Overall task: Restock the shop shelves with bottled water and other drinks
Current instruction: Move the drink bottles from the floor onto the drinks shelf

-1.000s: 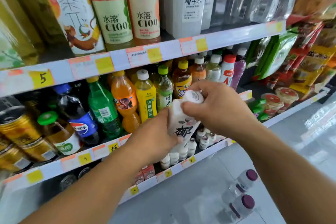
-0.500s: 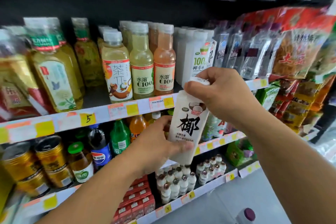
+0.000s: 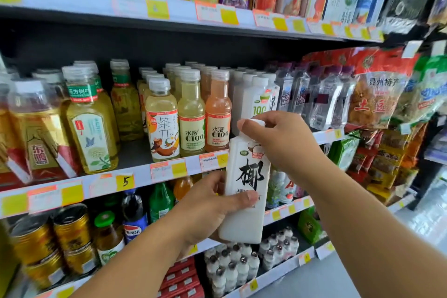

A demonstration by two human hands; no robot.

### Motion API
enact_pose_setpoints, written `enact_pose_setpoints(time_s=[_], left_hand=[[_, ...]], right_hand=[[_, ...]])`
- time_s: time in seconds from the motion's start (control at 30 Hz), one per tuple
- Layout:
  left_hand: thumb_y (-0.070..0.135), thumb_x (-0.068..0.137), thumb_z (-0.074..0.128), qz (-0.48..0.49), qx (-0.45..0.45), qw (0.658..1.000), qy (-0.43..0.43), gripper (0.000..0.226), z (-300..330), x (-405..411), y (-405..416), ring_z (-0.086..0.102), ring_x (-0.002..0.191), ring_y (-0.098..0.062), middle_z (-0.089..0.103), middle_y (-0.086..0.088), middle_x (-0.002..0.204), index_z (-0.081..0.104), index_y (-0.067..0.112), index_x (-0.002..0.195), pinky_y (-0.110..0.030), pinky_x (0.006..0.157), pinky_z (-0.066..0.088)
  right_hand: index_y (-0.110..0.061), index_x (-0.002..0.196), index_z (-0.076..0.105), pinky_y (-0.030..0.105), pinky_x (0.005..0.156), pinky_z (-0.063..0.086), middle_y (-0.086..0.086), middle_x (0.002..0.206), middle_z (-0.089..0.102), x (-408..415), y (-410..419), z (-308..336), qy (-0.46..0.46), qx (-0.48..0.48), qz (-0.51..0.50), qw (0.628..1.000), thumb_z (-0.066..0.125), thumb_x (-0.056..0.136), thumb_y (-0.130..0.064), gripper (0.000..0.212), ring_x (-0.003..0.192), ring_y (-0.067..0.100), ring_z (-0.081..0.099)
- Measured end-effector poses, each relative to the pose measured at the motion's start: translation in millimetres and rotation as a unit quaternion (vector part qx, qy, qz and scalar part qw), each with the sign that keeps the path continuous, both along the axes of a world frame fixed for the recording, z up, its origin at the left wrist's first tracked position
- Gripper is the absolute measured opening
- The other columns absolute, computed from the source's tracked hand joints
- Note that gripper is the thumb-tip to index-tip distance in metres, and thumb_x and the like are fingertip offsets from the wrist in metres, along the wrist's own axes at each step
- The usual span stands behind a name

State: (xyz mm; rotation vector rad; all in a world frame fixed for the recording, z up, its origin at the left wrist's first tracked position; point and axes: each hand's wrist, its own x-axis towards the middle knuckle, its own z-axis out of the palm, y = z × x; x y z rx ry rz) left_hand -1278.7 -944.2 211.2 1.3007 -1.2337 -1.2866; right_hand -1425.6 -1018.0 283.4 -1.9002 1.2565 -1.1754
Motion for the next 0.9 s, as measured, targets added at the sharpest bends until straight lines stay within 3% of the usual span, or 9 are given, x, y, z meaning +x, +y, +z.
enact_pose_setpoints(time_s=[0.07, 0.2, 0.3, 0.43, 0.57, 0.7, 0.77, 0.83, 0.9], left_hand=[[0.037, 0.073, 0.082, 0.012, -0.004, 1.0, 0.001, 0.043, 2, -2, -1, 0.073, 0.09, -0.02, 0.073, 0.006, 0.105, 0.065, 0.03, 0.111, -0.047, 0.068, 0.061], [0.042, 0.069, 0.084, 0.031, -0.005, 1.0, 0.0, 0.046, 4, -4, -4, 0.073, 0.089, -0.019, 0.073, 0.004, 0.106, 0.066, 0.029, 0.109, -0.053, 0.074, 0.06], [0.047, 0.064, 0.087, 0.03, -0.007, 1.0, -0.004, 0.052, 4, -4, -5, 0.073, 0.09, -0.019, 0.073, 0.003, 0.108, 0.066, 0.03, 0.109, -0.053, 0.076, 0.06], [0.046, 0.063, 0.087, 0.036, -0.01, 0.999, -0.003, 0.054, 3, -4, -8, 0.073, 0.089, -0.019, 0.071, 0.002, 0.109, 0.066, 0.03, 0.109, -0.053, 0.074, 0.06], [0.046, 0.06, 0.09, 0.053, -0.029, 0.998, 0.011, 0.055, 2, -6, -13, 0.073, 0.087, -0.017, 0.074, 0.008, 0.102, 0.066, 0.033, 0.108, -0.052, 0.075, 0.06], [0.044, 0.056, 0.084, 0.087, -0.061, 0.994, 0.028, 0.055, 6, -11, -18, 0.073, 0.085, -0.015, 0.075, 0.012, 0.095, 0.066, 0.033, 0.107, -0.046, 0.08, 0.06], [0.044, 0.057, 0.084, 0.11, -0.073, 0.991, 0.03, 0.053, 9, -12, -21, 0.073, 0.085, -0.015, 0.075, 0.012, 0.094, 0.066, 0.033, 0.105, -0.045, 0.078, 0.06], [0.044, 0.061, 0.085, 0.129, -0.085, 0.988, 0.025, 0.048, 11, -13, -25, 0.072, 0.086, -0.014, 0.074, 0.014, 0.093, 0.066, 0.035, 0.104, -0.041, 0.075, 0.06], [0.046, 0.064, 0.084, 0.136, -0.099, 0.986, 0.008, 0.046, 12, -13, -28, 0.07, 0.087, -0.012, 0.073, 0.016, 0.094, 0.065, 0.035, 0.105, -0.037, 0.074, 0.059]], right_hand=[[-0.02, 0.088, 0.071, 0.019, 0.039, 0.036, -0.016, 0.043, 0.053, -1, 1, 0, -0.005, -0.008, 0.003, 1.0, 0.069, 0.089, -0.047, 0.027, 0.037, 0.001, 0.05], [-0.024, 0.086, 0.072, 0.032, 0.055, 0.056, -0.007, 0.065, 0.071, -1, 2, -1, -0.028, -0.014, 0.008, 0.999, 0.071, 0.086, -0.048, 0.024, 0.059, 0.009, 0.07], [-0.026, 0.092, 0.073, 0.029, 0.054, 0.054, -0.011, 0.064, 0.07, -2, 1, -5, -0.041, -0.014, 0.004, 0.999, 0.072, 0.086, -0.051, 0.026, 0.061, 0.006, 0.07], [-0.026, 0.1, 0.071, 0.041, 0.068, 0.061, -0.005, 0.074, 0.071, -3, -2, -8, -0.054, -0.013, -0.004, 0.998, 0.071, 0.084, -0.056, 0.034, 0.071, 0.014, 0.072], [-0.026, 0.102, 0.069, 0.044, 0.075, 0.062, -0.002, 0.086, 0.073, -3, -2, -11, -0.08, 0.007, 0.011, 0.997, 0.072, 0.081, -0.06, 0.04, 0.078, 0.013, 0.073], [-0.026, 0.105, 0.063, 0.036, 0.082, 0.059, -0.013, 0.093, 0.069, -3, -1, -12, -0.087, 0.024, 0.02, 0.996, 0.07, 0.078, -0.065, 0.048, 0.086, 0.005, 0.068], [-0.027, 0.119, 0.056, 0.029, 0.085, 0.054, -0.018, 0.103, 0.062, -2, 0, -13, -0.061, 0.03, 0.028, 0.997, 0.066, 0.076, -0.07, 0.061, 0.095, 0.002, 0.063], [-0.036, 0.125, 0.05, 0.013, 0.074, 0.049, -0.028, 0.1, 0.057, -2, 1, -16, -0.04, 0.031, 0.048, 0.998, 0.068, 0.076, -0.069, 0.062, 0.089, -0.009, 0.06], [-0.039, 0.113, 0.049, 0.005, 0.06, 0.044, -0.03, 0.09, 0.059, -2, 2, -18, -0.027, 0.03, 0.054, 0.998, 0.071, 0.077, -0.065, 0.049, 0.078, -0.016, 0.06]])
